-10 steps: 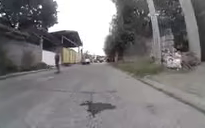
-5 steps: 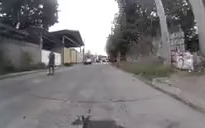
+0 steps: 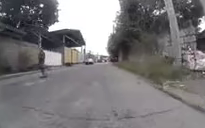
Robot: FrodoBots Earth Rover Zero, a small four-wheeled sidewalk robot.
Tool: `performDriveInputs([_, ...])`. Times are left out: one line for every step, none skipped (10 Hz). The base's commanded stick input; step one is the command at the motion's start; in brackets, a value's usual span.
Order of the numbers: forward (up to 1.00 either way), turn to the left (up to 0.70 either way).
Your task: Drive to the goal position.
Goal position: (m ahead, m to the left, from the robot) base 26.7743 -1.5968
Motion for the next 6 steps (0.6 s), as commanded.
performDriveInputs([1.00,0.00])
performDriveInputs([1.00,0.00])
performDriveInputs([1.00,0.00])
performDriveInputs([1.00,0.00])
performDriveInputs([1.00,-0.04])
performDriveInputs([1.00,-0.19])
